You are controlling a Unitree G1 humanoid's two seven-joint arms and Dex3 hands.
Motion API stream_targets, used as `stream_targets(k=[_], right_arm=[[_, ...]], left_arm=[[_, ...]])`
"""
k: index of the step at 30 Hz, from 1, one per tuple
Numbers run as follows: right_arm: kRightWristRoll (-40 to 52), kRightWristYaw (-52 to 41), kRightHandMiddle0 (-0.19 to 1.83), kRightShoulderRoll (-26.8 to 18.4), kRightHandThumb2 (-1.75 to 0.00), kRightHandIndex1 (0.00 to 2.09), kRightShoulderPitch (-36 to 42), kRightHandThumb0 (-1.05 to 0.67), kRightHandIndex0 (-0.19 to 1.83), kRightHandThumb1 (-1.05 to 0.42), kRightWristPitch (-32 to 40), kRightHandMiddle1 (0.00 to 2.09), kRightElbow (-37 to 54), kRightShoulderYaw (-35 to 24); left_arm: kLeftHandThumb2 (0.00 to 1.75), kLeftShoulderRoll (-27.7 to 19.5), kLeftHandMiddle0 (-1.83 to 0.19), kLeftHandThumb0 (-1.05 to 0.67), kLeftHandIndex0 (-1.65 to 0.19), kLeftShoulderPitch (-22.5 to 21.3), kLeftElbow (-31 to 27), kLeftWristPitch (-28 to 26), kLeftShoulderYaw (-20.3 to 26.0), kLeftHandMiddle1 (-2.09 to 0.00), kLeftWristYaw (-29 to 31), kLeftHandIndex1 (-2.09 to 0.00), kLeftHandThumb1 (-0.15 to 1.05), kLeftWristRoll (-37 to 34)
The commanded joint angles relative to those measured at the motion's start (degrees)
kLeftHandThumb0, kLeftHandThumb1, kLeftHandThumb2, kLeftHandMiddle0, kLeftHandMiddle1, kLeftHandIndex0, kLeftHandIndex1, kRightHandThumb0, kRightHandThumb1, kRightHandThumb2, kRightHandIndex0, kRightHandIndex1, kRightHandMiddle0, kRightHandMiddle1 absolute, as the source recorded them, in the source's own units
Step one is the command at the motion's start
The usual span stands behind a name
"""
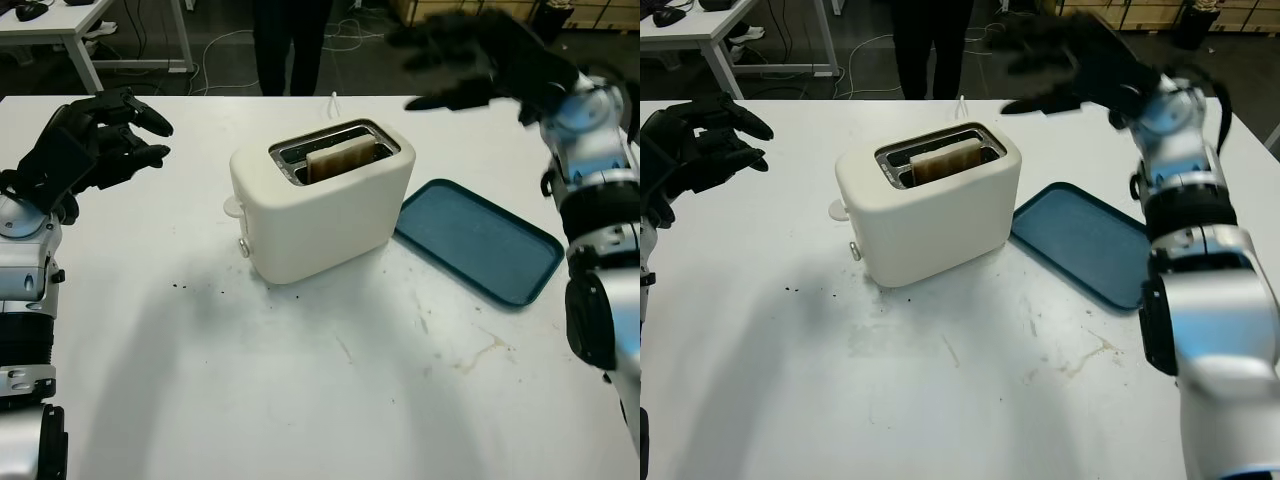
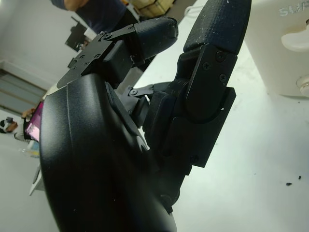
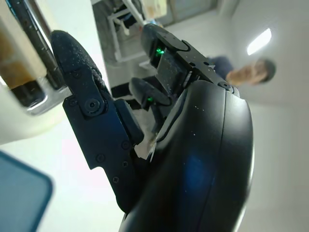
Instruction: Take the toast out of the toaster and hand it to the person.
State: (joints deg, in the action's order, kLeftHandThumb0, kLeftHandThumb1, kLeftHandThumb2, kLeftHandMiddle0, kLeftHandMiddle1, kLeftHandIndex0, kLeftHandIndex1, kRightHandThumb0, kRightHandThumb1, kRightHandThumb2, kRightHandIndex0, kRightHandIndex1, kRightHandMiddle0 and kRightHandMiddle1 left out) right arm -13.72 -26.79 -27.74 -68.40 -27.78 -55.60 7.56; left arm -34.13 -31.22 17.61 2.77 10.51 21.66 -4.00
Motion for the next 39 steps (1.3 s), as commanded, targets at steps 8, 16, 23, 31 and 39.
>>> stream_targets(k=[8,16,23,31,39], right_arm=[[-12.5,4.4,0.98,1.3,-0.01,0.49,-2.5,-0.5,0.89,-0.68,-4.6,0.07,3.1,9.9],[-17.1,4.1,1.0,2.7,0.0,0.55,-2.2,-0.45,0.91,-0.64,-5.3,0.06,3.1,14.6],[-17.6,5.8,1.06,3.7,0.0,0.93,-1.1,-0.44,0.8,-0.61,-6.9,0.04,2.2,15.9],[-18.1,6.8,1.06,3.7,-0.01,0.93,-1.3,-0.43,0.77,-0.64,-9.4,0.03,1.0,17.0],[-17.7,8.8,1.2,4.2,0.0,0.95,-0.1,-0.41,0.93,-0.65,-10.0,0.09,0.9,16.6]], left_arm=[[0.0,0.2,-0.63,-1.05,-0.6,-0.1,-1.0,-0.3,-0.1,-1.33,-0.8,-1.19,0.87,0.3],[0.0,0.1,-0.63,-1.05,-0.6,-0.3,-0.8,-0.1,0.0,-1.32,-0.6,-1.18,0.87,0.2],[0.0,0.2,-0.64,-1.05,-0.6,-0.2,-1.2,-0.5,-0.2,-1.32,-1.1,-1.18,0.87,0.4],[0.0,0.4,-0.64,-1.05,-0.61,-0.1,-1.1,-0.5,0.0,-1.31,-0.8,-1.16,0.86,-0.1],[0.0,0.3,-0.65,-1.05,-0.63,-0.1,-1.1,-0.8,0.0,-1.3,-0.9,-1.15,0.86,0.0]])
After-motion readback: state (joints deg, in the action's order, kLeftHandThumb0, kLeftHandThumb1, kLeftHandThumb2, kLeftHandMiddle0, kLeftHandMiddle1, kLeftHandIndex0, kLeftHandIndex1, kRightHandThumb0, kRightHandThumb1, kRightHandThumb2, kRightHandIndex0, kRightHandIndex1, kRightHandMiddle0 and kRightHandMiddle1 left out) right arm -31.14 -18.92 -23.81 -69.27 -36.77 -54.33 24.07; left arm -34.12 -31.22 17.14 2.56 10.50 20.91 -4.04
